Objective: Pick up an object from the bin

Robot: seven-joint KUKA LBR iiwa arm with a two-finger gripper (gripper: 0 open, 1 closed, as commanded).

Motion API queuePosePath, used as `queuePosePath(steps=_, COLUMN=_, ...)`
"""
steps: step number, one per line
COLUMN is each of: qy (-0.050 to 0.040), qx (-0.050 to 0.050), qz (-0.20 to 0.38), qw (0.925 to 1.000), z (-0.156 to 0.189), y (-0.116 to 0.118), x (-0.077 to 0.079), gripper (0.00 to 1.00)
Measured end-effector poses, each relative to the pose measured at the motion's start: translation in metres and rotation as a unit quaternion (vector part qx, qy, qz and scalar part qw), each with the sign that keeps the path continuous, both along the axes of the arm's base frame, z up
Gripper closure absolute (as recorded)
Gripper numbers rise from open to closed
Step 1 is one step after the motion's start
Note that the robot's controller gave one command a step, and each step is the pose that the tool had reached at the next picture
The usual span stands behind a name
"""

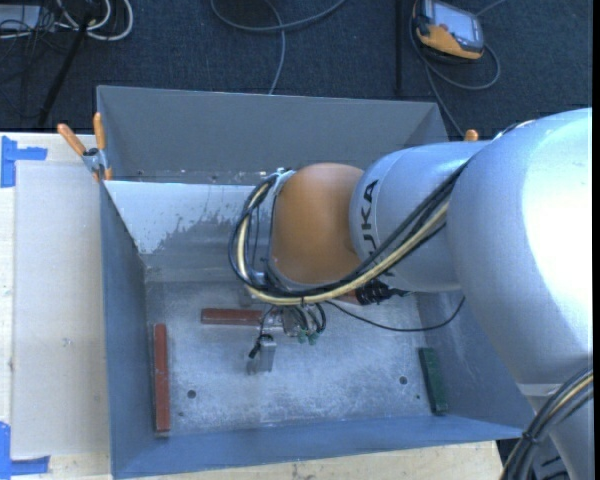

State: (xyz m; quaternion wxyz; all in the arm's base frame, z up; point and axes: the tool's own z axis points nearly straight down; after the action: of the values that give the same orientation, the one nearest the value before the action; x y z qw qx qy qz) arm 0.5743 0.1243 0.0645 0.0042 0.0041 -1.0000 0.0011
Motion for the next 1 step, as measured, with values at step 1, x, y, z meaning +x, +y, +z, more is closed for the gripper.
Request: queuePosePath(steps=1, qy=-0.0069, qx=0.002, qz=-0.004, qw=1.0000, z=0.0373, y=0.0135, x=0.0361, gripper=0.00)
